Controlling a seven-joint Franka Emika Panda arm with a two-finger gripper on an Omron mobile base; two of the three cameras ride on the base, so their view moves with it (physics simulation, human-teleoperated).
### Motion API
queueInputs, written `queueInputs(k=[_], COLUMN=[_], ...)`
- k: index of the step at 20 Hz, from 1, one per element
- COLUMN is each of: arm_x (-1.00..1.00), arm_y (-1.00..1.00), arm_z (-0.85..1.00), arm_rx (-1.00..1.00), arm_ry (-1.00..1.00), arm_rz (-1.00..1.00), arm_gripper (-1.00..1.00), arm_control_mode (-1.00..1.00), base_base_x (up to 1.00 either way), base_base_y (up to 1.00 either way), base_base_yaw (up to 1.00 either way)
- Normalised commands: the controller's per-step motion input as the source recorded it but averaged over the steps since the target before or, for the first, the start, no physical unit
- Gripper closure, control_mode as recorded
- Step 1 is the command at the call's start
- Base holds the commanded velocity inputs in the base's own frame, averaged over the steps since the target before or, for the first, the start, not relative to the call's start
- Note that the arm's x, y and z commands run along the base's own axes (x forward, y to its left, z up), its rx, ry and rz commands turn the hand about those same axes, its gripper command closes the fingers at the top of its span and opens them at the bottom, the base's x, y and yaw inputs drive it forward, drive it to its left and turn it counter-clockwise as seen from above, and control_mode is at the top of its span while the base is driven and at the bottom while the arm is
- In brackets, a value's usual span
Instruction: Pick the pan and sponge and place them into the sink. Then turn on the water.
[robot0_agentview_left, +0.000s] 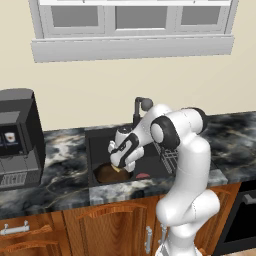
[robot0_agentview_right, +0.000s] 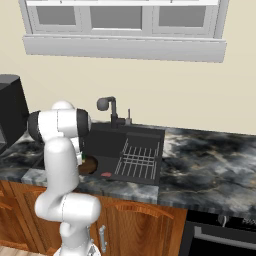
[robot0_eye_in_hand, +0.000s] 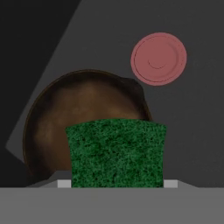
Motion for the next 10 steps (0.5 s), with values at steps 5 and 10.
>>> queueInputs(k=[5,10], arm_x=[0.14,0.17], arm_y=[0.01,0.02], arm_z=[-0.15,-0.1], arm_rx=[0.0,0.0], arm_ry=[0.02,0.01], arm_rz=[-0.02,-0.03], arm_gripper=[1.0,1.0], arm_control_mode=[-1.0,-1.0], base_base_x=[0.0,0.0], base_base_y=[0.0,0.0], base_base_yaw=[0.0,0.0])
